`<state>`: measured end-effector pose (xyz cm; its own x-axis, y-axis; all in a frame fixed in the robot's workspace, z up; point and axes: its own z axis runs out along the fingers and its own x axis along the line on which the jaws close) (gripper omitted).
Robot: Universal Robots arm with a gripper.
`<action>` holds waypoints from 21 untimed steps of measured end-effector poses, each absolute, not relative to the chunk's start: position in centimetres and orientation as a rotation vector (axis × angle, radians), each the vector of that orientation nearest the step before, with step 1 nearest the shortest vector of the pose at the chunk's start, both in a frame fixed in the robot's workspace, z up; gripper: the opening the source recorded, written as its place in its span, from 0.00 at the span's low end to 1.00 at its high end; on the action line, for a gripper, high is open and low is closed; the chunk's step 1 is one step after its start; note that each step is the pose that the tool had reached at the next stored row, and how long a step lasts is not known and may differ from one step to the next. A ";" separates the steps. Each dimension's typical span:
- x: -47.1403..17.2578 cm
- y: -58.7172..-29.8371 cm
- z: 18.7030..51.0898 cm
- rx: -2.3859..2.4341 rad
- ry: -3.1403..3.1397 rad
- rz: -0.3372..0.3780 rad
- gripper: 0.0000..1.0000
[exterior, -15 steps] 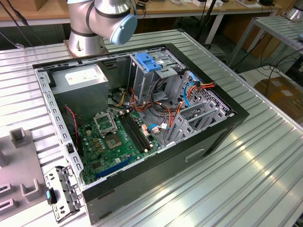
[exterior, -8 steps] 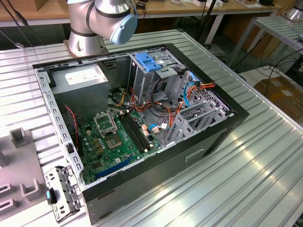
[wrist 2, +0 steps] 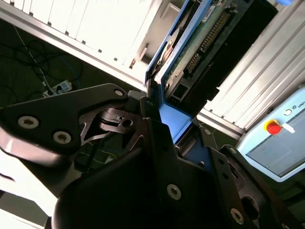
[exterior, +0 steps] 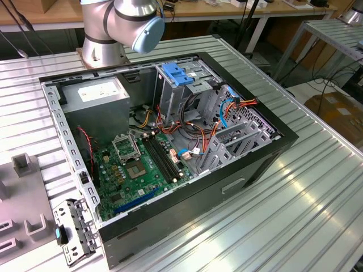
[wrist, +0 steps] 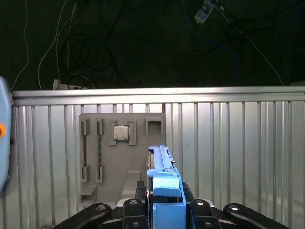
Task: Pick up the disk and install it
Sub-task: 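Pick up the disk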
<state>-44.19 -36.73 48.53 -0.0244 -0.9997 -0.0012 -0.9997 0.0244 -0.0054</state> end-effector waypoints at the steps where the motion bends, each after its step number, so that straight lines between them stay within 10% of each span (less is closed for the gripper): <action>1: -44.1 -36.7 48.5 -2.191 2.245 -0.005 0.37; 21: -42.4 -36.7 48.5 -2.191 2.245 -0.005 0.37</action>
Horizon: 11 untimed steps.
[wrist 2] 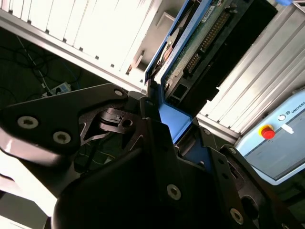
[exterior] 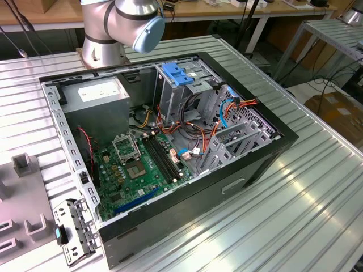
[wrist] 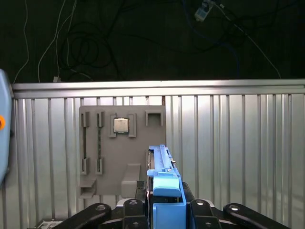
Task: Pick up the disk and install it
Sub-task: 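Pick up the disk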
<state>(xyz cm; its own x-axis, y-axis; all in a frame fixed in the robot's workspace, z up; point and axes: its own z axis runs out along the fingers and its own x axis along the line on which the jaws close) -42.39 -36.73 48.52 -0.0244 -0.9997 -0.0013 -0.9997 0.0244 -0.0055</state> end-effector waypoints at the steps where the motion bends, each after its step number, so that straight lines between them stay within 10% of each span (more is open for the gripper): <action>1: -42.3 -36.7 48.5 -2.191 2.245 -0.005 0.37; 11: -41.4 -36.7 48.5 -2.191 2.245 -0.005 0.37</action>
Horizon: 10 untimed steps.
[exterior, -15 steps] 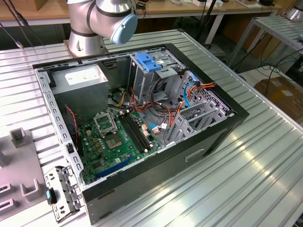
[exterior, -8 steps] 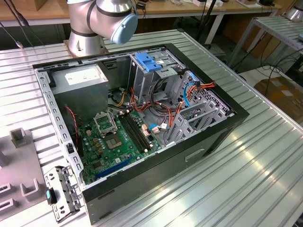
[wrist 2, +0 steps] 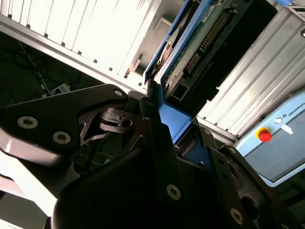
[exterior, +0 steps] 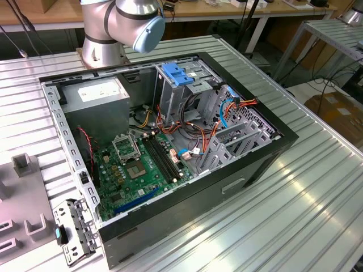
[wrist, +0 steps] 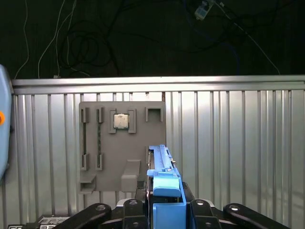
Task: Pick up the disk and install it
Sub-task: 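Pick up the disk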
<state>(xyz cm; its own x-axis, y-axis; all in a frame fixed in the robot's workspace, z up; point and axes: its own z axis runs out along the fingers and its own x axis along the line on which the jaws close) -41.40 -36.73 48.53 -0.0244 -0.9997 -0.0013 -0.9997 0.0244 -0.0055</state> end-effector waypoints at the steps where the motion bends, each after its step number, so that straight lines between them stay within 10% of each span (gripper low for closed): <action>1: -41.3 -36.7 48.5 -2.191 2.245 -0.005 0.37; 10: -40.6 -36.7 48.5 -2.191 2.245 -0.005 0.37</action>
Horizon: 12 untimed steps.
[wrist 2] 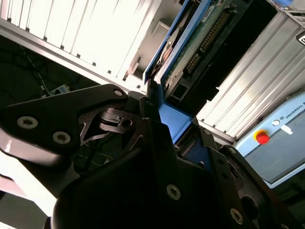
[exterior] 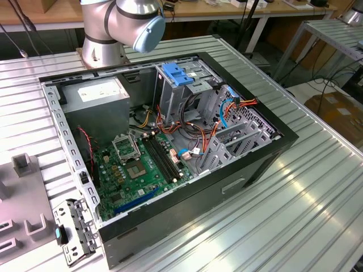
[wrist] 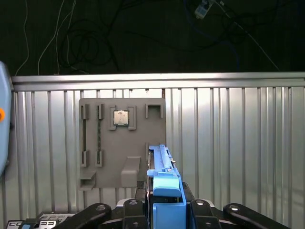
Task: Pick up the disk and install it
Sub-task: 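Pick up the disk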
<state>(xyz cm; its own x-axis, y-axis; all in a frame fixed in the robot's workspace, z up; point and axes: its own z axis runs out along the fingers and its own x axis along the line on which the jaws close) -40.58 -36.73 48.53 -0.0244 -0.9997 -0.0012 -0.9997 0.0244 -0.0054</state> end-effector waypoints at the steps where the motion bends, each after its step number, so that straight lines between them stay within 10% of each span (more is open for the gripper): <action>1: -40.5 -36.7 48.5 -2.191 2.245 -0.005 0.37; 12: -39.6 -36.7 48.5 -2.191 2.245 -0.005 0.37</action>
